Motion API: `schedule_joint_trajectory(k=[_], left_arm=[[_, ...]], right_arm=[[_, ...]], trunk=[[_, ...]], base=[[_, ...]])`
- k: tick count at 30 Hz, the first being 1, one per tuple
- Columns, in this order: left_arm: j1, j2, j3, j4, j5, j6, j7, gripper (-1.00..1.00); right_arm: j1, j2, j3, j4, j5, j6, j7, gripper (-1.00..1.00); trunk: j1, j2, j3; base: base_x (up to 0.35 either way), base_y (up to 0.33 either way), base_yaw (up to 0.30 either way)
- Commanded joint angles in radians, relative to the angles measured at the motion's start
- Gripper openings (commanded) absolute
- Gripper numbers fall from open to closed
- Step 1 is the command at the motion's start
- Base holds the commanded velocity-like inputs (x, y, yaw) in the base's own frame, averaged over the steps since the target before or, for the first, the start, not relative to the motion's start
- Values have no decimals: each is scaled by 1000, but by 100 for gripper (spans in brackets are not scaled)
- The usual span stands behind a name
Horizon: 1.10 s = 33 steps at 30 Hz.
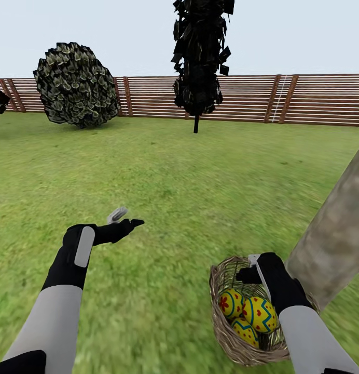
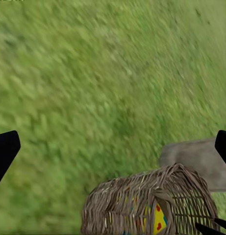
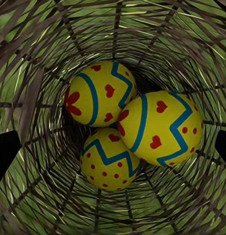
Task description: Take the three Easter eggs out of the wicker basket on the lawn in the garden, then place them on the lawn next to a single tree (choose any tree) so that all three eggs are next to the same tree and none are left in the basket.
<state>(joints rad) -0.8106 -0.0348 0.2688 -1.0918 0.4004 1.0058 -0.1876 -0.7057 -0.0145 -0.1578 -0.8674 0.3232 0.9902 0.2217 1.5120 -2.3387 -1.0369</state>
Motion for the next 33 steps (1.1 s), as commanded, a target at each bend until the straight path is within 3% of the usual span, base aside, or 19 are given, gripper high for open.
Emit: schedule_joint_trajectory(k=[1,15,25,27,31,32,33], left_arm=[[-1,-1,4,0,-9,5,-10,100],[-1,-1,4,-1,-9,5,-10,100],[-1,-2,4,-2,-9,5,-10,100],[-1,-3,3,-2,-9,5,-10,100],[-1,-3,3,-2,-9,5,-10,100],[-1,-3,3,-2,-9,5,-10,100],[-1,-3,3,-2,-9,5,-11,100]], right_arm=[[0,0,-2,-1,10,3,10,100],[0,1,-2,-2,8,1,11,100],[0,-7,-1,5,14,-64,10,100],[0,-20,-1,3,15,-65,10,100],[0,-78,17,4,14,-67,12,100],[0,-98,38,2,13,-68,15,100],[0,-136,102,0,13,-70,39,100]], trunk=[[0,0,-1],[0,0,-1],[0,0,-1],[0,0,-1],[0,0,-1],[0,0,-1],[0,0,-1]], base=[[0,0,0],[0,0,0],[0,0,0],[0,0,0],[0,0,0],[0,0,0],[0,0,0]])
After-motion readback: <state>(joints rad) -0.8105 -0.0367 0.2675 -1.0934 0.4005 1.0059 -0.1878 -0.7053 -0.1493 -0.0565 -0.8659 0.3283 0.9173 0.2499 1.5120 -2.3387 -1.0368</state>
